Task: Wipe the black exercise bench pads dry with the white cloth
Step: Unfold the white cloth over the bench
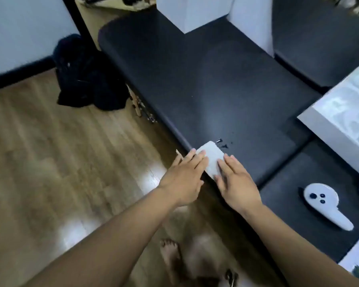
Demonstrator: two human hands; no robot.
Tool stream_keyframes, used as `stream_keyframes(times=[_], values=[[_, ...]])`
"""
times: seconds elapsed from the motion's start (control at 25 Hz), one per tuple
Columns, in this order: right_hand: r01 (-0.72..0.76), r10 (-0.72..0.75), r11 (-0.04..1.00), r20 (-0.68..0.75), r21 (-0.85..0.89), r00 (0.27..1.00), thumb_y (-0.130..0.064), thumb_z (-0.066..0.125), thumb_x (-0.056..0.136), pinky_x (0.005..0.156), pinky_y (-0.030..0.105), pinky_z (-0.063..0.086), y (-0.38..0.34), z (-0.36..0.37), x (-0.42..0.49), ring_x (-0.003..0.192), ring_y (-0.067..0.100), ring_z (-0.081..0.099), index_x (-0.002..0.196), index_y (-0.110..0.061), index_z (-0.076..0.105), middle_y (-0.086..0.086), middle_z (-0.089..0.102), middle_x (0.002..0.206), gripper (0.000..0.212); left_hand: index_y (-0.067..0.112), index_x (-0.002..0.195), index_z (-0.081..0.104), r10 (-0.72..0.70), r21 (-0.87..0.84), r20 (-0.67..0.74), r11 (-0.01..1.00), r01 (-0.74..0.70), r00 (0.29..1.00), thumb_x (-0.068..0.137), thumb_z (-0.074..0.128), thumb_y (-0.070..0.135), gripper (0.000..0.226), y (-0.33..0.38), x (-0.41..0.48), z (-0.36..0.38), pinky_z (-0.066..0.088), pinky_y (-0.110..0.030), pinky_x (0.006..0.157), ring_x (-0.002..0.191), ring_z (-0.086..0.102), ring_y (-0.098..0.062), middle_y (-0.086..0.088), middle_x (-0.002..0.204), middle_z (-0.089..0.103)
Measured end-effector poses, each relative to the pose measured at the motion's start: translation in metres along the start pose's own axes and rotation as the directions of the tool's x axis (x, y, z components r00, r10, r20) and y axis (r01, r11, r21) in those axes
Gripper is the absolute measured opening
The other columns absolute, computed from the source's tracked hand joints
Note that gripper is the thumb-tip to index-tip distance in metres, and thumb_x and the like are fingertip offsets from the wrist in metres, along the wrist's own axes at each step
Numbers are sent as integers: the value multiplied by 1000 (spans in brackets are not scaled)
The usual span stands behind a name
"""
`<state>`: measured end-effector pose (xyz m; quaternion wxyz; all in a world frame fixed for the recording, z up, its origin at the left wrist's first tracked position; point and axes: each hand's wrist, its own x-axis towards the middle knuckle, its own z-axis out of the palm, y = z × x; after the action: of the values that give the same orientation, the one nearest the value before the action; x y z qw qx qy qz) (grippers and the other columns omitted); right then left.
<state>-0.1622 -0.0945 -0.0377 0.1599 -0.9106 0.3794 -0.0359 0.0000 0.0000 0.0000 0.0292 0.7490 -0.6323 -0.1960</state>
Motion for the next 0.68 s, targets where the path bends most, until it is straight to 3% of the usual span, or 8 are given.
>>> stream_keyframes(times=[0.08, 0.2, 0.36, 0.44, 0.52, 0.56, 0.64, 0.68], values=[[47, -46, 999, -84, 15, 995, -34, 44, 95, 111, 49, 34, 25, 22, 13, 134, 31, 44, 133, -9, 56, 11, 50, 143, 47, 18, 152, 24, 39, 16, -46, 999, -39, 998, 95, 49, 20, 62, -1, 42, 19, 22, -45, 115, 148, 14, -25, 3, 161, 19], [87, -81, 996, -180, 27, 980, -27, 44, 96, 111, 47, 34, 34, 36, 10, 131, 29, 48, 129, -9, 60, 9, 54, 139, 41, 16, 113, 66, 100, -52, -309, 991, -122, 946, 77, 64, 7, 38, -13, 73, 39, 44, -40, 83, 106, 55, -31, 1, 118, 63], [47, -16, 993, -268, 111, 963, -22, 44, 97, 112, 49, 32, 28, 30, 9, 131, 26, 49, 123, -8, 64, -1, 55, 135, 36, 13, 86, 71, 51, -263, -432, 948, -180, 900, 79, 64, 12, 11, -14, 57, 40, 46, -37, 69, 80, 51, -26, 2, 88, 63], [101, -48, 979, -282, 175, 958, -19, 44, 96, 113, 49, 30, -3, 25, 10, 129, 24, 49, 119, -7, 65, -4, 59, 128, 34, 15, 79, 71, -159, -537, -391, 839, -84, 907, 79, 63, 19, 9, -22, 31, 38, 45, -30, 69, 78, 50, -19, 9, 82, 60], [206, -149, 945, -228, 253, 962, -15, 48, 95, 109, 41, 36, -47, 33, 3, 119, 21, 54, 116, -4, 66, 2, 65, 121, 29, 19, 76, 69, -475, -831, -232, 550, 81, 849, 77, 63, 16, 7, -35, -13, 44, 44, -23, 69, 77, 56, -12, 9, 82, 61], [190, -144, 918, -155, 347, 977, -14, 49, 95, 104, 33, 40, -69, 36, -2, 114, 16, 57, 115, -4, 66, 2, 65, 117, 27, 20, 77, 68, -596, -929, -99, 343, 141, 797, 78, 65, 14, 7, -42, -36, 47, 45, -20, 69, 76, 60, -9, 5, 83, 63], [-12, -132, 803, 197, 596, 972, -15, 52, 97, 90, 15, 45, -132, 61, -16, 102, 0, 59, 117, -14, 64, -11, 66, 109, 24, 17, 85, 66, -818, -984, 164, -95, 152, 551, 85, 70, 8, 9, -68, -110, 63, 48, -17, 64, 71, 63, -3, 0, 86, 65], [-169, -127, 740, 382, 651, 915, -13, 53, 97, 84, 10, 45, -161, 73, -27, 98, -5, 60, 116, -21, 64, -17, 65, 105, 24, 16, 90, 64, -867, -960, 277, -264, 89, 414, 86, 70, 8, 11, -78, -147, 75, 50, -18, 62, 70, 64, -2, 0, 89, 65]])
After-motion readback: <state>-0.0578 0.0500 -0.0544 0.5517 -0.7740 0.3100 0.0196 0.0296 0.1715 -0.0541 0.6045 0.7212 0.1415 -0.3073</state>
